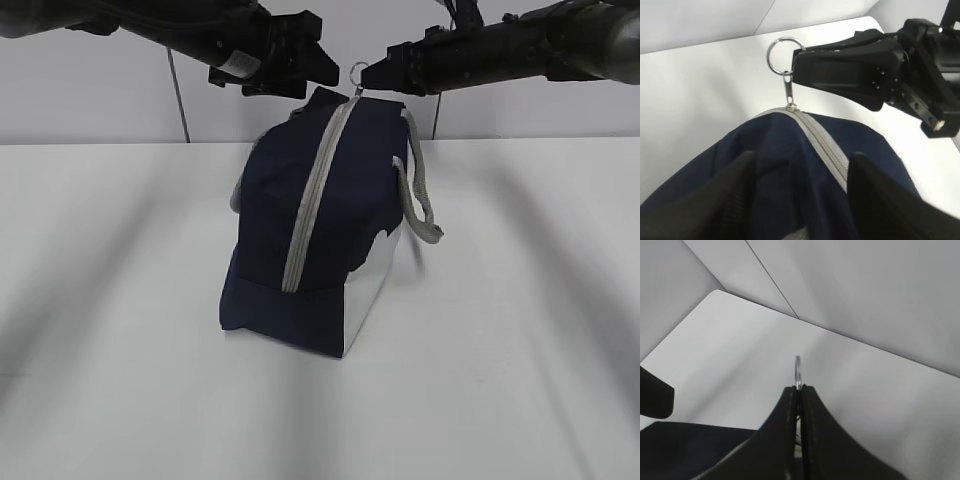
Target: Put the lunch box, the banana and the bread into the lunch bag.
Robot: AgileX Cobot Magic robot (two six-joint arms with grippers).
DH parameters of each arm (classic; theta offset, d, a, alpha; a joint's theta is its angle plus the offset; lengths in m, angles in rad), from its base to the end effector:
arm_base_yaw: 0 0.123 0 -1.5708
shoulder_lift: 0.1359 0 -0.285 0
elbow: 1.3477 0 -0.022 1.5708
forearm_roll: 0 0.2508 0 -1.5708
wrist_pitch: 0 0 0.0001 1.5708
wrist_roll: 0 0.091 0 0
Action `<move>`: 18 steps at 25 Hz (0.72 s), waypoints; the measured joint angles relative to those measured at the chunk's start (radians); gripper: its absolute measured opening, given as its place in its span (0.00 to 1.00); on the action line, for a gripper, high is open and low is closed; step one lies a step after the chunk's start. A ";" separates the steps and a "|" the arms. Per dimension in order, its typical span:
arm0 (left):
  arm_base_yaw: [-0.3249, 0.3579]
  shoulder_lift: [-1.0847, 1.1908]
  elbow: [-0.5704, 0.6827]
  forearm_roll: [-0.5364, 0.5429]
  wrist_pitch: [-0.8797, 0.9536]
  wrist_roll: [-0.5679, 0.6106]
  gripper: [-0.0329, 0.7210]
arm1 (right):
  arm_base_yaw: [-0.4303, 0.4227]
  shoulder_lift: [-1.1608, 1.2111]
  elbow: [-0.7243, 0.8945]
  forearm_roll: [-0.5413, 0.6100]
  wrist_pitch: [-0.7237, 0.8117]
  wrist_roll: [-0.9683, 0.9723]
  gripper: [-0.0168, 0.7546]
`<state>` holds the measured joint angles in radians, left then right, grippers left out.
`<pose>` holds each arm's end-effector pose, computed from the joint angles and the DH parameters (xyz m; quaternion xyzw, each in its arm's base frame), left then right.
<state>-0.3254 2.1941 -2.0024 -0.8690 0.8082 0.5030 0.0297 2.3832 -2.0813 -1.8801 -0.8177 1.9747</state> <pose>0.4633 -0.2094 0.2766 0.1836 0.8570 -0.3545 0.3258 0.5357 0.0791 0.2242 -0.2118 0.7978 0.3242 0.4621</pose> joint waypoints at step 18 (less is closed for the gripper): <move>-0.018 0.022 0.000 0.004 -0.024 0.000 0.40 | 0.000 0.000 0.000 0.000 0.000 0.006 0.00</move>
<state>-0.3435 2.2159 -2.0024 -0.8652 0.7841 0.5030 0.0297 2.3832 -2.0813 -1.8801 -0.8177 1.9803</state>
